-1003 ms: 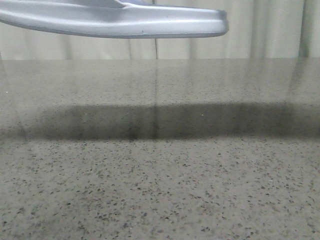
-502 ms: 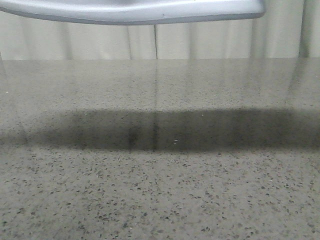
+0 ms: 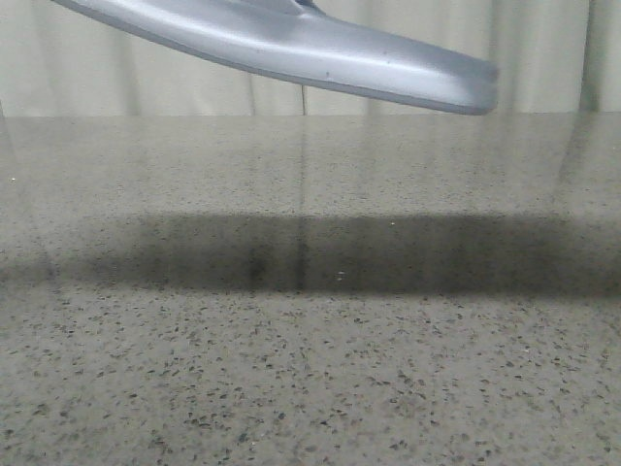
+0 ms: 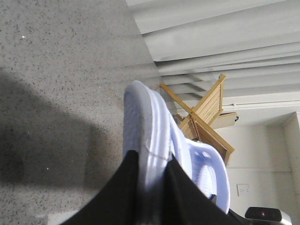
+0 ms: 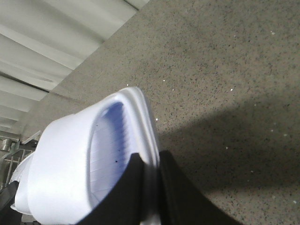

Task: Insert blue slippers together front up

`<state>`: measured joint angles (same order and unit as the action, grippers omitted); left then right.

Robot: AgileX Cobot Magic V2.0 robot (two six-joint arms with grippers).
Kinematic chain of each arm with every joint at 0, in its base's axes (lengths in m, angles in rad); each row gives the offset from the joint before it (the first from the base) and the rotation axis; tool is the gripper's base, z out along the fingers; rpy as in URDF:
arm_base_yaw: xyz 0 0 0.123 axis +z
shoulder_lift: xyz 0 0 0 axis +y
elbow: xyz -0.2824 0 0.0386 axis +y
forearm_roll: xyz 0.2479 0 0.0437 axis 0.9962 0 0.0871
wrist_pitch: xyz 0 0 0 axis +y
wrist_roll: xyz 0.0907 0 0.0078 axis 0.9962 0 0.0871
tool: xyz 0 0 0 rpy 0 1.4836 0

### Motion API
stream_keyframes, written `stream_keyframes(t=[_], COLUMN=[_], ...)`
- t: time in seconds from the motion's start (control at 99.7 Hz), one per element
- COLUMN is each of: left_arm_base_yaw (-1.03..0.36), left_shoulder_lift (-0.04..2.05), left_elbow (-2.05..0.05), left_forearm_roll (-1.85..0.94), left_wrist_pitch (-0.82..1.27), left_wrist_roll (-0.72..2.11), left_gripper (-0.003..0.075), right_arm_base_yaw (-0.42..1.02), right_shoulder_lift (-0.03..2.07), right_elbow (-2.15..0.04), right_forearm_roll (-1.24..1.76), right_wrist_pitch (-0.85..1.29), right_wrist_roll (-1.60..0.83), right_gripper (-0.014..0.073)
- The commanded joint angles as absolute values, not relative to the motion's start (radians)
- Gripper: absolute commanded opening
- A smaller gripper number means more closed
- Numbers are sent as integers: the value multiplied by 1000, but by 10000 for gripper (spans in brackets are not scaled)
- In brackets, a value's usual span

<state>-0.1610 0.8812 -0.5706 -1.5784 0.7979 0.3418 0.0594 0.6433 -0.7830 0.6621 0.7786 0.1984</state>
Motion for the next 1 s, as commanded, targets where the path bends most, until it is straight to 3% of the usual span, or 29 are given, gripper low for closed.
stream_keyframes(t=[0.0, 0.572, 0.993], left_arm_base_yaw=[-165, -165, -165], left_shoulder_lift=[869, 869, 869], left_elbow=[-598, -598, -598], left_forearm_roll=[-1689, -1834, -1847], left_wrist_pitch=[894, 1074, 1129], left_wrist_roll=[353, 390, 390], left_gripper=[27, 27, 27], right_arm_base_yaw=[58, 58, 58], right_shoulder_lift=[641, 679, 855], right_elbow=[-791, -711, -711], right_forearm_roll=[771, 919, 1315], right_wrist_pitch=[716, 616, 729], right_wrist_roll=[176, 15, -418], right_gripper=[-107, -107, -107])
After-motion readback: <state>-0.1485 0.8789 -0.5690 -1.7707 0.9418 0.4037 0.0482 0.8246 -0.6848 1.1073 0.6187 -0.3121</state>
